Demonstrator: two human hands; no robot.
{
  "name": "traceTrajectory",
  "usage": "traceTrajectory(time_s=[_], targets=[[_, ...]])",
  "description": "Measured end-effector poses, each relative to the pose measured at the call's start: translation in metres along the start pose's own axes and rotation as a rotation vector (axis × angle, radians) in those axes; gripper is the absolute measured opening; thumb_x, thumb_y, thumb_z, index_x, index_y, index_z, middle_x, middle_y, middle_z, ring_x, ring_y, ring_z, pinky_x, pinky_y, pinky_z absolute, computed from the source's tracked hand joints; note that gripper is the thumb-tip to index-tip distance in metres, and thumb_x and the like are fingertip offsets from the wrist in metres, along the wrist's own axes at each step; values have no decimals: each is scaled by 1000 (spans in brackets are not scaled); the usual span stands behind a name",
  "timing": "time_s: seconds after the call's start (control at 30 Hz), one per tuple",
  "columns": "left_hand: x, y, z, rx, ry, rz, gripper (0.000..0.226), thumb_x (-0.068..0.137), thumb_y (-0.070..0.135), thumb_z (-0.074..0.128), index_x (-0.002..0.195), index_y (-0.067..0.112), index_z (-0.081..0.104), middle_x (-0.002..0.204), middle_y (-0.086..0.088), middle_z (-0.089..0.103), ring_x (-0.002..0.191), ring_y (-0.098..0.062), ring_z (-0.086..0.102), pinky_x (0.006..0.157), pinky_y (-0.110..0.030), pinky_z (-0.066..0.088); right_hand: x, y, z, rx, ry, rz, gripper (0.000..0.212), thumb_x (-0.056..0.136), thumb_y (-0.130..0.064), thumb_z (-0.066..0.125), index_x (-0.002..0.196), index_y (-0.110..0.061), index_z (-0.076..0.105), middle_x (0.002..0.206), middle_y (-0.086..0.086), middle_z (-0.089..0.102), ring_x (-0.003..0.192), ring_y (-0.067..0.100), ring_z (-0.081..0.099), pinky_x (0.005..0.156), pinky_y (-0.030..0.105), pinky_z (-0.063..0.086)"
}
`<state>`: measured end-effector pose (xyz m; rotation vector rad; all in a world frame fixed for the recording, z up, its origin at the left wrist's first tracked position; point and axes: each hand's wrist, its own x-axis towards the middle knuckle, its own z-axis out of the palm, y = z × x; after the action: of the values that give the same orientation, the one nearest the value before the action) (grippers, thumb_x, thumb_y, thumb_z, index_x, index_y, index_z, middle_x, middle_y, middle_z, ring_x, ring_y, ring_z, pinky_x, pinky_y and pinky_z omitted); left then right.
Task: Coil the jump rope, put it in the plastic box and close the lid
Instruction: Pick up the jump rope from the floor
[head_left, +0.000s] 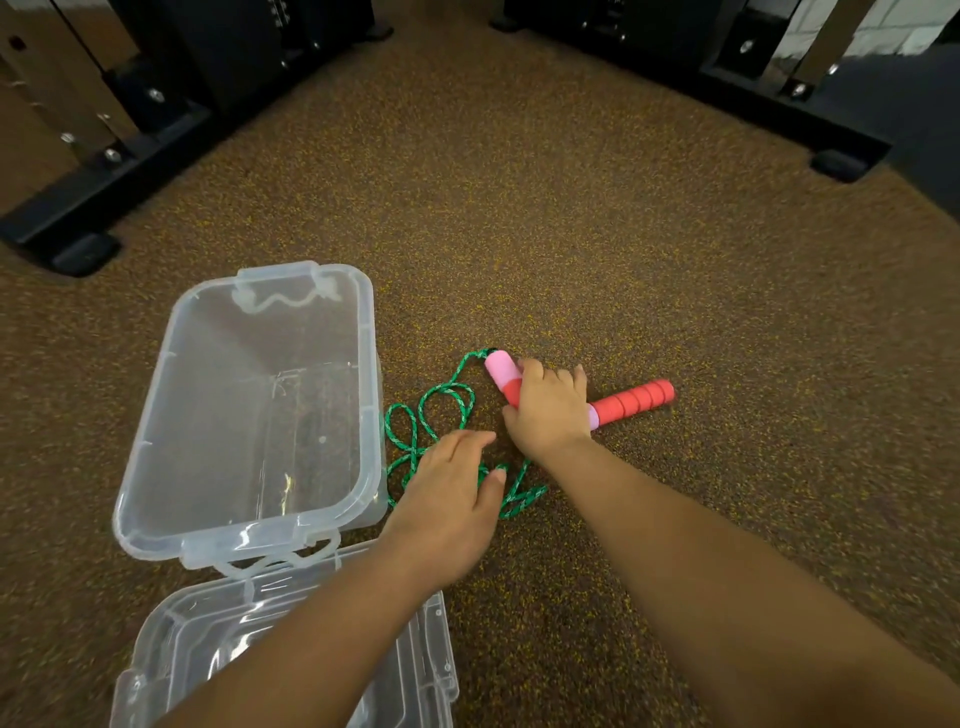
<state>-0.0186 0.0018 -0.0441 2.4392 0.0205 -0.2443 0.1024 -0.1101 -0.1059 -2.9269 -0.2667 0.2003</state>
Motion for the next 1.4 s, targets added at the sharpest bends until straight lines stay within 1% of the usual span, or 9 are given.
traceTrajectory(time_s=[0.17, 0.27, 0.37, 0.53, 0.67, 0.83, 0.93, 1.2, 1.4], targets=[[-2, 6, 0, -146, -67, -52, 39, 99, 31, 36, 135, 17, 44, 137, 0, 44, 129, -12, 35, 97, -15, 20, -3, 3, -34, 315, 94, -21, 52, 85, -20, 58, 134, -9, 45, 125, 17, 55, 117, 37, 48, 101, 39, 34], [-3, 11, -2, -281, -101, -100, 37, 100, 33, 33, 128, 18, 52, 129, -2, 51, 119, -10, 43, 92, -17, 25, -18, 11, -55, 514, -33, 34, 40, 85, -17, 60, 124, -7, 54, 106, 15, 59, 94, 31, 57, 73, 30, 43], [-4, 17, -6, -412, -130, -167, 48, 99, 42, 25, 127, 16, 54, 129, -3, 53, 116, -9, 44, 92, -22, 26, -40, 17, -80, 853, -254, 211, 31, 86, -15, 59, 117, -12, 54, 84, 10, 61, 67, 20, 56, 62, 34, 49], [1, 23, -12, -838, -197, -327, 72, 94, 56, 5, 125, 15, 56, 129, -8, 58, 117, -18, 51, 102, -32, 32, -94, 20, -121, 1259, -423, 282, 17, 92, -26, 57, 95, -9, 60, 76, 6, 61, 46, 10, 54, 38, 20, 44], [-1, 26, -19, -1163, -306, -374, 86, 85, 70, -1, 112, 17, 62, 121, -9, 61, 117, -23, 54, 108, -39, 31, -141, 21, -142, 1323, -561, 211, 25, 89, -33, 54, 94, -10, 60, 73, 4, 67, 49, 11, 56, 41, 21, 49], [-8, 26, -29, -1499, -478, -375, 104, 79, 78, 6, 118, -1, 61, 117, -21, 66, 108, -27, 62, 98, -37, 44, -173, 20, -135, 1451, -744, 91, 39, 81, -36, 66, 105, -7, 58, 82, 9, 70, 60, 15, 63, 55, 24, 54], [-12, 23, -38, -1629, -539, -341, 102, 79, 78, 11, 114, -2, 64, 122, -22, 63, 116, -32, 57, 101, -37, 42, -182, 17, -125, 1462, -811, 27, 57, 68, -43, 79, 108, -8, 59, 90, 11, 70, 72, 18, 66, 67, 27, 55], [-22, 20, -60, -1560, -588, -238, 55, 92, 42, 32, 114, 3, 66, 112, -13, 71, 102, -22, 68, 97, -34, 45, -192, 7, -104, 1336, -891, -7, 45, 78, -29, 70, 115, -9, 56, 96, 8, 71, 81, 18, 66, 79, 29, 53], [-32, 24, -66, -1491, -638, -172, 49, 91, 37, 35, 110, 7, 69, 109, -10, 72, 102, -21, 68, 95, -33, 49, -197, -4, -86, 1220, -855, -16, 31, 84, -19, 64, 112, -7, 56, 98, 5, 70, 88, 16, 65, 89, 32, 52]])
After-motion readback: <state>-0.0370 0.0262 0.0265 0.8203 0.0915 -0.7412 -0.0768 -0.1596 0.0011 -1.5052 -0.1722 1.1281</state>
